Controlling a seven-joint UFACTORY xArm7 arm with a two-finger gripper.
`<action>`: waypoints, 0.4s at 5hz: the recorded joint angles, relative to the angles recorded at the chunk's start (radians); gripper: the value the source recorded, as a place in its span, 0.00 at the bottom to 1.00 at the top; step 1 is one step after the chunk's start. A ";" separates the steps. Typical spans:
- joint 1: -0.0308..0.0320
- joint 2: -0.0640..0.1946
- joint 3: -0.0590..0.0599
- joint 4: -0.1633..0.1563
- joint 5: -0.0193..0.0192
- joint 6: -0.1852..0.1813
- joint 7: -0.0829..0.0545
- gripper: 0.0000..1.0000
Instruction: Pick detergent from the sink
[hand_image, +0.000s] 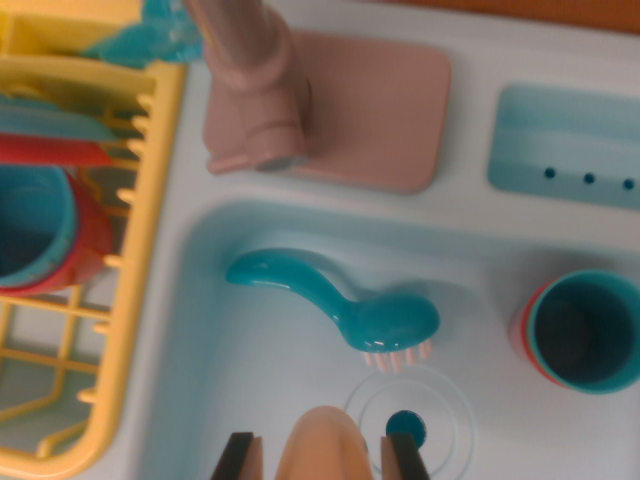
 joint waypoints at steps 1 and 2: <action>0.0000 0.000 0.000 0.000 0.0000 0.000 0.000 1.00; -0.0007 -0.013 0.001 0.032 -0.0058 0.044 0.007 1.00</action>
